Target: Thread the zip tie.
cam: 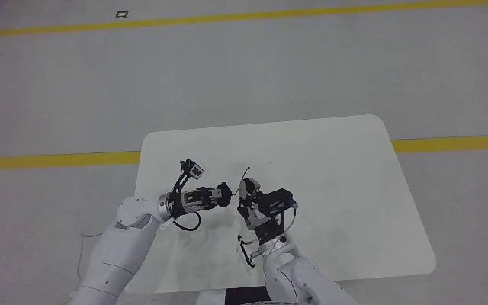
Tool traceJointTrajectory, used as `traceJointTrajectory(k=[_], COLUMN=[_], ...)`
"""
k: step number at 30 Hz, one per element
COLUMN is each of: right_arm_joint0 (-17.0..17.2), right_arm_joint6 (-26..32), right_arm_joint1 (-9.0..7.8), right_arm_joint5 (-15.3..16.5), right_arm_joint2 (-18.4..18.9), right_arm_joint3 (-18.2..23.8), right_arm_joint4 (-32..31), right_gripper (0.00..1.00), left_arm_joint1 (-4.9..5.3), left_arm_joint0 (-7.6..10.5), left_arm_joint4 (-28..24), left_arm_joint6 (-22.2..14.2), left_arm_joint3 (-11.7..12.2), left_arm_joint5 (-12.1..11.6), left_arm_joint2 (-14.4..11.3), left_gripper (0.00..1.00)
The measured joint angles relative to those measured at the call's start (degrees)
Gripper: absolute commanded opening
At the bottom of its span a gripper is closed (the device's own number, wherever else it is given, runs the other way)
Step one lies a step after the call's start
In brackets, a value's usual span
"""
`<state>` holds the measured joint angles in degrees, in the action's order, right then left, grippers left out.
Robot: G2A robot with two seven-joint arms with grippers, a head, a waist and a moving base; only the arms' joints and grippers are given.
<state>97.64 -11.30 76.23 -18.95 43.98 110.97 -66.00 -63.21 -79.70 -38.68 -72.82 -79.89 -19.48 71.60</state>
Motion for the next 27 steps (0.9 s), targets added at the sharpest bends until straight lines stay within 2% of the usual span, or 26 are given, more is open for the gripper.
traceJointTrajectory(k=[27], right_arm_joint0=[2.0], right_arm_joint6=[-1.3], right_arm_joint1=[-0.29], right_arm_joint5=[2.9], right_arm_joint2=[1.5], right_arm_joint3=[1.0], right_arm_joint4=[-1.3], right_gripper=[0.00], left_arm_joint1=[0.00], left_arm_joint0=[0.00], left_arm_joint4=[0.0], left_arm_joint6=[0.0], left_arm_joint3=[0.0], left_arm_joint5=[0.0], left_arm_joint2=[0.0], left_gripper=[0.00])
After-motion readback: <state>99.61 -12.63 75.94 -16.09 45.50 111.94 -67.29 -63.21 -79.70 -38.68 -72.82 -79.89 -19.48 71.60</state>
